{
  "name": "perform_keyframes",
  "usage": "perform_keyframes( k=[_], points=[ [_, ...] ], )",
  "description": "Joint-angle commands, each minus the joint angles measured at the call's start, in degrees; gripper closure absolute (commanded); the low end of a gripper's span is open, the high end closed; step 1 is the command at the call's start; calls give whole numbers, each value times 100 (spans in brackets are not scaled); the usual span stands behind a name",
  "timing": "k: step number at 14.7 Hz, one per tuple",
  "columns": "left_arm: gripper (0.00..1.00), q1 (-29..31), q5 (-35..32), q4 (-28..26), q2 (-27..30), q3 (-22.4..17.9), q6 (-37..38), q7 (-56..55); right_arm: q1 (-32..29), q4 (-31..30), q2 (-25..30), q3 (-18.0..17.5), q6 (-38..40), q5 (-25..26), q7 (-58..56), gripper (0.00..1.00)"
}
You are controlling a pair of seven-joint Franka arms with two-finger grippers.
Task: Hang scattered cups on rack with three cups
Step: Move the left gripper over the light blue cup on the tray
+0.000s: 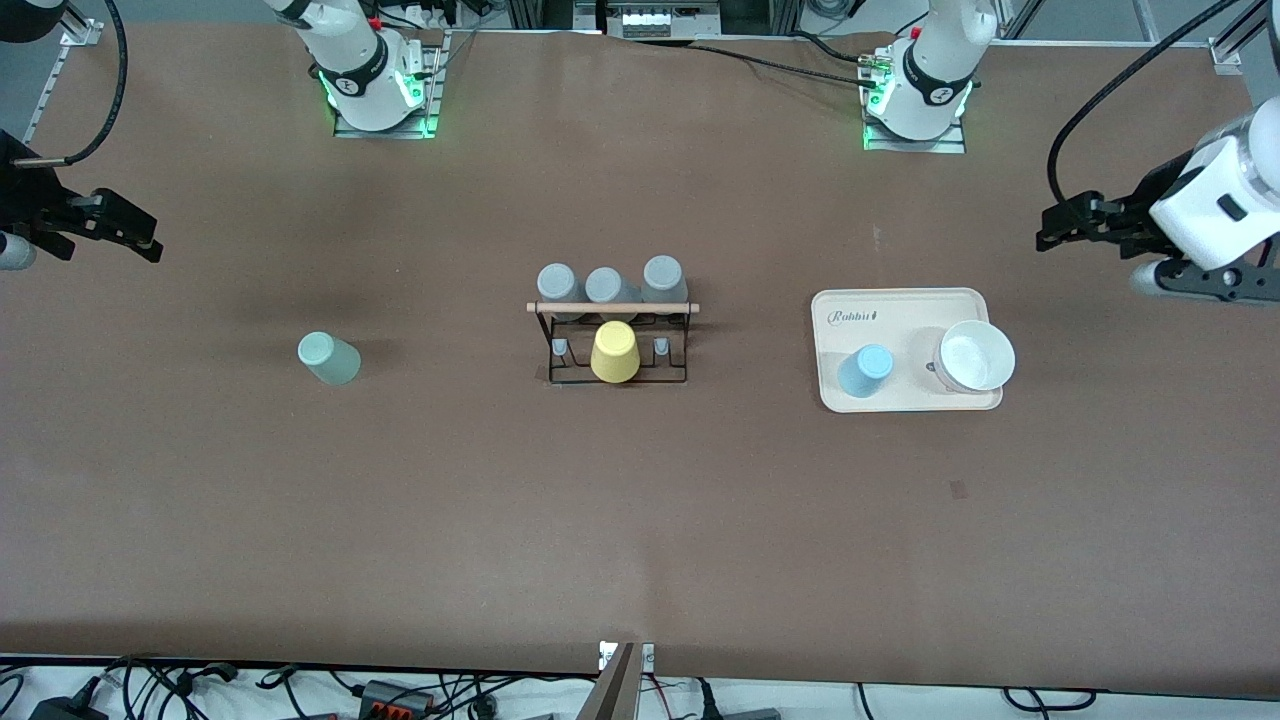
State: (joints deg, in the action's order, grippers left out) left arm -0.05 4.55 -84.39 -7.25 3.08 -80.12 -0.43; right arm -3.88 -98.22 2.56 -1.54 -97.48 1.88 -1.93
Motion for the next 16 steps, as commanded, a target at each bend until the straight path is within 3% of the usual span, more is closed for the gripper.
perform_keyframes(
  k=[1, 4, 7, 9, 12, 16],
  points=[
    [0, 32, 90, 98, -145, 26, 14, 61, -60, -4, 17, -66, -8, -83, 52, 0],
    [0, -12, 300, 98, -451, 35, 23, 26, -69, 13, 8, -66, 36, -91, 113, 0],
    [0, -135, 344, 141, -1242, 61, -90, 34, -52, 5, 8, -66, -8, -82, 114, 0],
    [0, -257, 249, 90, -1629, 70, -799, -18, -60, 5, 8, -66, -17, -91, 114, 0],
    [0, -346, 239, 72, -2280, 61, -1285, -18, -60, 5, 8, -66, -17, -91, 114, 0],
    [0, -408, 213, -348, -2536, 61, -1874, -27, -60, 13, -9, -66, -25, -91, 114, 0]
  ],
)
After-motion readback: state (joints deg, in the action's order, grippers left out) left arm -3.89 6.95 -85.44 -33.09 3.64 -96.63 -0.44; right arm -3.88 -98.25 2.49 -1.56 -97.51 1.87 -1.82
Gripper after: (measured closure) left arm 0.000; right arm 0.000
